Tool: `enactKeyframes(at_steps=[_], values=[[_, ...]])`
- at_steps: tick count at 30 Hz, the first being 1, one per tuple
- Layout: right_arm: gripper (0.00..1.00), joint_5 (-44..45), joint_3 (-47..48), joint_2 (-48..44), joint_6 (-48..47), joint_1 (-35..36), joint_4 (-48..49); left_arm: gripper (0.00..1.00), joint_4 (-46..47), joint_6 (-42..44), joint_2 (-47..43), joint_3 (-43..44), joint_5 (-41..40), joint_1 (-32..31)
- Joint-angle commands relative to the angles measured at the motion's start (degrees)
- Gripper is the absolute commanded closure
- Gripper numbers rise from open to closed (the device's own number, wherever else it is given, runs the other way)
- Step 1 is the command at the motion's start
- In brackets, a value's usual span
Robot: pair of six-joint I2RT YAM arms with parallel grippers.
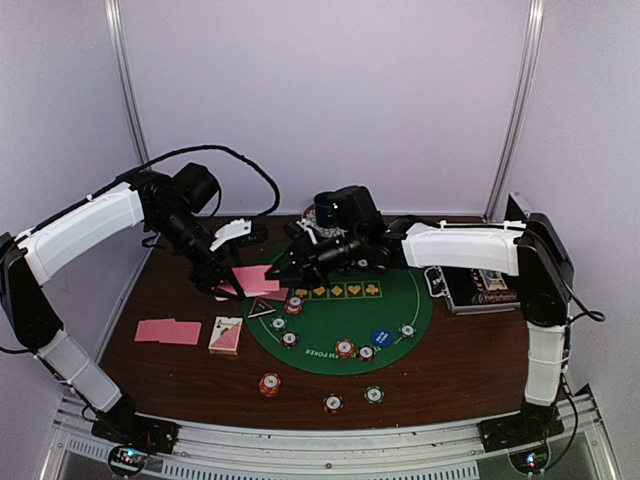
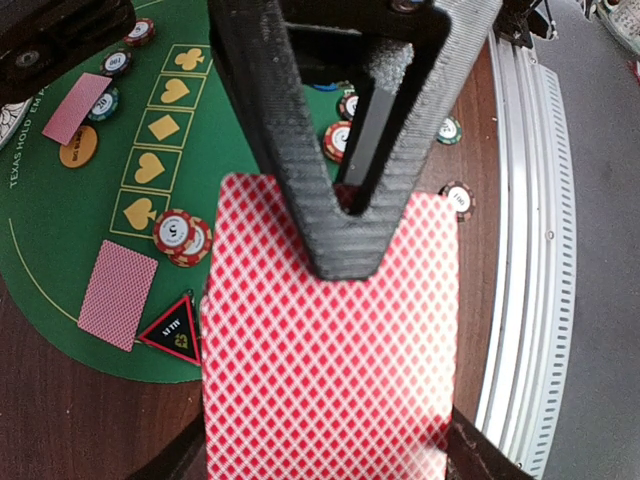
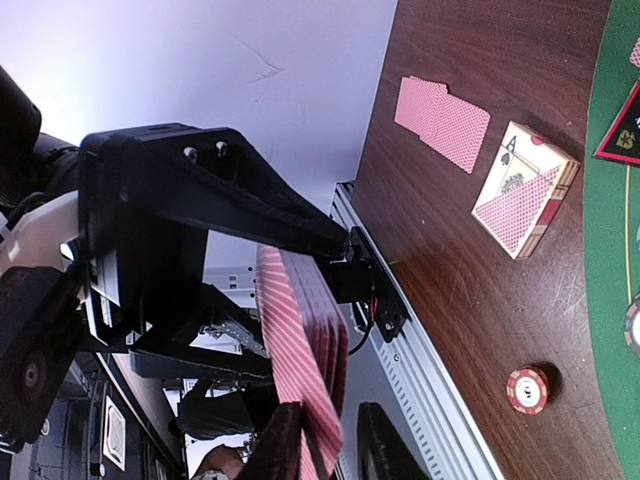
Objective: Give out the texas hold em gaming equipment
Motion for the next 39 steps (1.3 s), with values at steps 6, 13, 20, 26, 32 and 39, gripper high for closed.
enactKeyframes(at_steps=[6, 13, 20, 26, 32, 39], values=[[0.89, -1.74, -1.53, -4.23, 1.8, -0.38, 1.49, 1.0, 1.35, 0.65, -0.23, 0.33, 0.73, 0.37], [0.99, -1.99, -3.16, -5.55, 2.55, -1.12, 1.5, 1.0, 1.34, 0.69, -0.25, 0.26, 0.42, 0.37], [1.0, -2.49, -7.02, -8.0, 2.56, -3.66, 1.5, 1.0, 1.09, 0.82, -0.19, 0.24, 0.26, 0.37], [1.0, -2.7, -14.21, -12.91, -0.73, -7.99, -1.88, 1.0, 1.03, 1.07, -0.22, 0.24, 0.17, 0.37], [1.0, -0.11, -20.79, -16.72, -13.03, -13.11, -16.63, 1.0, 0.74, 1.19, -0.2, 0.33, 0.37, 0.37], [1.0, 4.97, -25.09, -15.38, -22.89, -16.3, -25.3, 1.0, 0.64, 1.07, -0.26, 0.42, 0.52, 0.38]])
